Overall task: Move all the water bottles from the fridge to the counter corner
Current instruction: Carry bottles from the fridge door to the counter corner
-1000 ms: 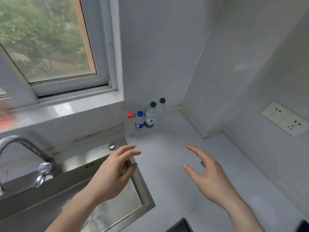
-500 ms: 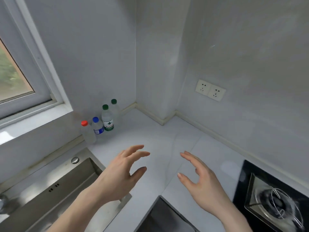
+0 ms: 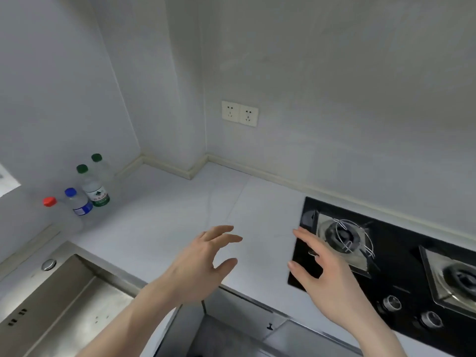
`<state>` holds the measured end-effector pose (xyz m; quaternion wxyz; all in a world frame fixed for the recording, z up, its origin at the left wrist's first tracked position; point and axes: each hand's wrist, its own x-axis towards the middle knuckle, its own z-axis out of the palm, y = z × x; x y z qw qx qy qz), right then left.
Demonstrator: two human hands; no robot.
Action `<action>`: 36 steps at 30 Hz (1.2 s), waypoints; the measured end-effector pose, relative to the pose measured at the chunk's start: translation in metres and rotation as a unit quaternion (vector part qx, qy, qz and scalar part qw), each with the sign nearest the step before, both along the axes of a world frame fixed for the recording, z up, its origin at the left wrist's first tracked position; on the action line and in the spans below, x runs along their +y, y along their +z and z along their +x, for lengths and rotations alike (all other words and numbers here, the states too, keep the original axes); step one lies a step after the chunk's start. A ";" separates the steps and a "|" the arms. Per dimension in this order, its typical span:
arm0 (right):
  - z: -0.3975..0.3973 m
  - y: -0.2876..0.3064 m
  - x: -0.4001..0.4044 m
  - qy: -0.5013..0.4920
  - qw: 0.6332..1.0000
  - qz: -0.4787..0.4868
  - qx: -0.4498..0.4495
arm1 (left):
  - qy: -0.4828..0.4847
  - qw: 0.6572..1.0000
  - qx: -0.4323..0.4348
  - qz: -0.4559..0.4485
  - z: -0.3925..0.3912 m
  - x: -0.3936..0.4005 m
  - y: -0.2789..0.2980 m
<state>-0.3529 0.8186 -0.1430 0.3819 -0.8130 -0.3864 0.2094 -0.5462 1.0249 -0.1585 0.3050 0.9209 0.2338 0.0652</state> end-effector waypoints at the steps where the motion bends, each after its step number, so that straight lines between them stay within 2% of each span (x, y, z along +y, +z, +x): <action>1: 0.002 0.000 -0.016 -0.025 1.000 0.005 0.001 | -0.022 1.000 0.008 -0.005 0.009 -0.007 -0.001; 8: 0.003 0.011 -0.136 -0.215 0.976 0.036 -0.008 | -0.221 0.975 -0.007 0.024 0.113 -0.064 0.011; 13: -0.043 0.006 -0.203 -0.388 0.921 0.043 -0.005 | -0.402 0.915 -0.030 0.023 0.170 -0.133 0.026; 17: -0.081 0.006 -0.236 -0.479 0.877 0.028 -0.027 | -0.485 0.874 -0.042 0.006 0.183 -0.176 0.025; 23: -0.149 0.007 -0.287 -0.597 0.801 0.031 -0.029 | -0.581 0.813 -0.039 -0.001 0.181 -0.242 0.021; 29: -0.195 0.006 -0.352 -0.658 0.751 0.029 -0.047 | -0.653 0.755 -0.061 -0.015 0.179 -0.332 0.031; 36: -0.235 0.005 -0.451 -0.702 0.710 0.023 -0.050 | -0.707 0.704 -0.061 -0.034 0.165 -0.461 0.035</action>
